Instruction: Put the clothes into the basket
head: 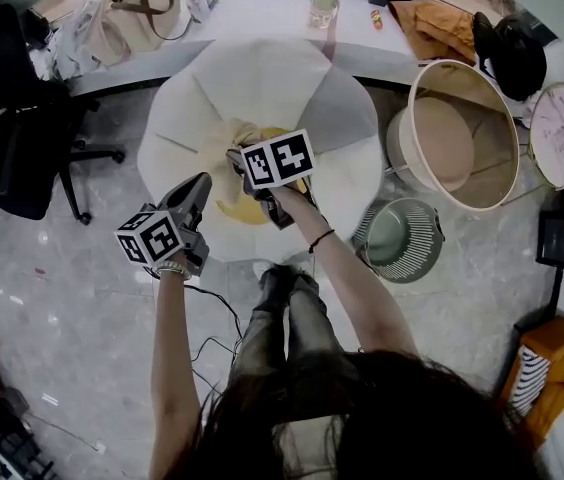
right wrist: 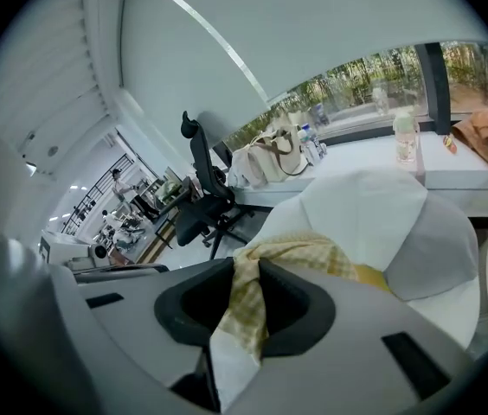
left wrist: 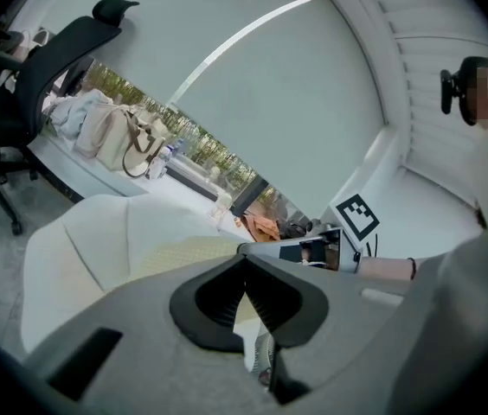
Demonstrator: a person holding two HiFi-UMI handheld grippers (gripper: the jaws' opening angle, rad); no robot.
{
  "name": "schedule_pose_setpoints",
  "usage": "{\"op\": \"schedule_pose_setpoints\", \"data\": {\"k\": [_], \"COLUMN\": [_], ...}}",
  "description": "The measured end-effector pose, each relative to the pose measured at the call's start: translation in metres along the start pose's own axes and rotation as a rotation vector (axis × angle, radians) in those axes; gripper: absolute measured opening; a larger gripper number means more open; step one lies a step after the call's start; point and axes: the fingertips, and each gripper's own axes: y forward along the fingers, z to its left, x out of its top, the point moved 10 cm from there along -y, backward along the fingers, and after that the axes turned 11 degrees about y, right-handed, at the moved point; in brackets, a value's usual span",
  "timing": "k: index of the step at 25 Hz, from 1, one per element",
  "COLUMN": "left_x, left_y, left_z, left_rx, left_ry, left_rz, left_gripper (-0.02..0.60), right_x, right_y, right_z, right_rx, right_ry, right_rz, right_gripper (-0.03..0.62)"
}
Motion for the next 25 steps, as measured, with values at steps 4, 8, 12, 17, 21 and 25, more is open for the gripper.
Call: {"op": "schedule_pose_setpoints", "data": {"k": [4, 8, 12, 17, 21, 25], "left_x": [0.010, 0.020, 0.029, 0.042, 0.047, 0.056], "left_y": [-0.009, -0.012, -0.012, -0.007, -0.001, 0.008], "left_z": [-0.018, -0.035, -0.045, -0.052, -0.061, -0.068], "left_rx": [-0.015, -0.046, -0.062, -0.096, -0.124, -0.152], "left_ry": [0.019, 0.051, 0.068, 0.102, 0.114, 0.125], "left_rz": [-0.027, -0.029, -0.031, -0.036, -0.041, -0.042], "left_gripper": [0.011, 0.011, 0.011, 0.011, 0.011, 0.011], "right_x": [0.002, 0.007, 0.014, 0.021, 0.025, 0.030], "right_y": [-0.022, -0.040, -0.055, -0.073, -0.088, -0.104], "right_z": [0.009, 0.016, 0.021, 0.022, 0.021, 0.017], "right_rx": [-0.011, -0.024, -0.036, -0.045, -0.056, -0.065], "right_ry": [-0.004, -0.005, -0.014, -0.008, -0.012, -0.002], "right_rz": [-0.021, -0.039, -0.060, -0.113, -0.149, -0.184], "right_gripper": [0.087, 0.087, 0.087, 0.087, 0.087, 0.087]}}
